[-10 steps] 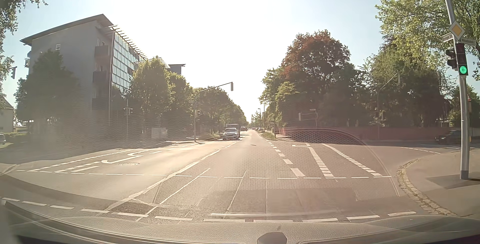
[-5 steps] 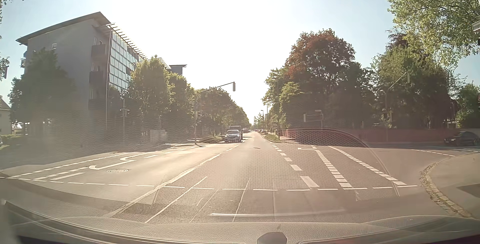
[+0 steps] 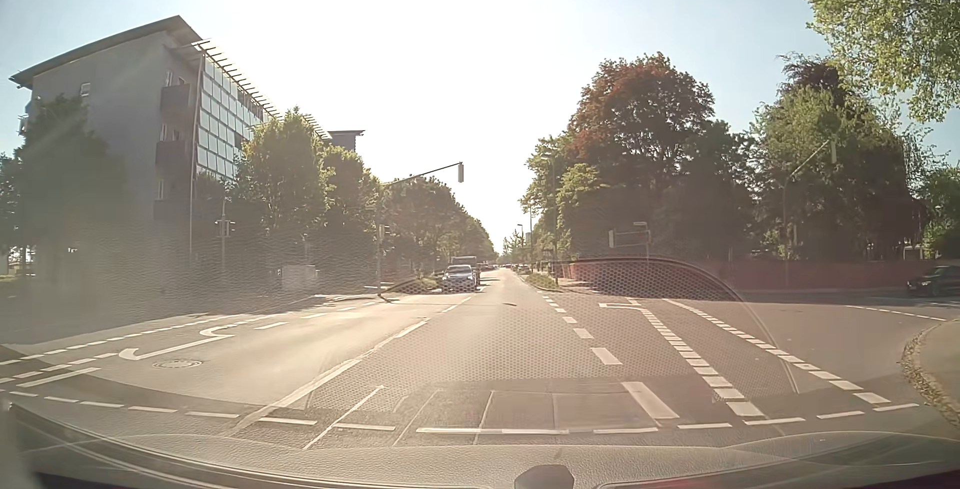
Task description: Follow the waypoints while adhering to traffic rules and regulations
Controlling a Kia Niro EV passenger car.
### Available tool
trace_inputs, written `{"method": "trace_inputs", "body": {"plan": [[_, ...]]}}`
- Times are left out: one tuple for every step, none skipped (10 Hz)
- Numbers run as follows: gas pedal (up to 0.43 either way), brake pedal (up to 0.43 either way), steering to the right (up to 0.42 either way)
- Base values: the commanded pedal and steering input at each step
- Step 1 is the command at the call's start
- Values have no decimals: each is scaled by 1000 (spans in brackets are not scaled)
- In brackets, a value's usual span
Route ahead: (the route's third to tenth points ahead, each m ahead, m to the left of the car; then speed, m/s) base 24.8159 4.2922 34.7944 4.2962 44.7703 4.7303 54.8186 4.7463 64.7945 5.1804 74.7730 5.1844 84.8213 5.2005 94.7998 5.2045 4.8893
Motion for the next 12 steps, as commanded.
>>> {"method": "trace_inputs", "body": {"plan": [[409,0,19],[409,0,17],[409,0,15],[398,0,14],[398,0,12],[398,0,16],[398,0,23],[398,0,23],[398,0,19],[398,0,9],[398,0,1],[398,0,-1]]}}
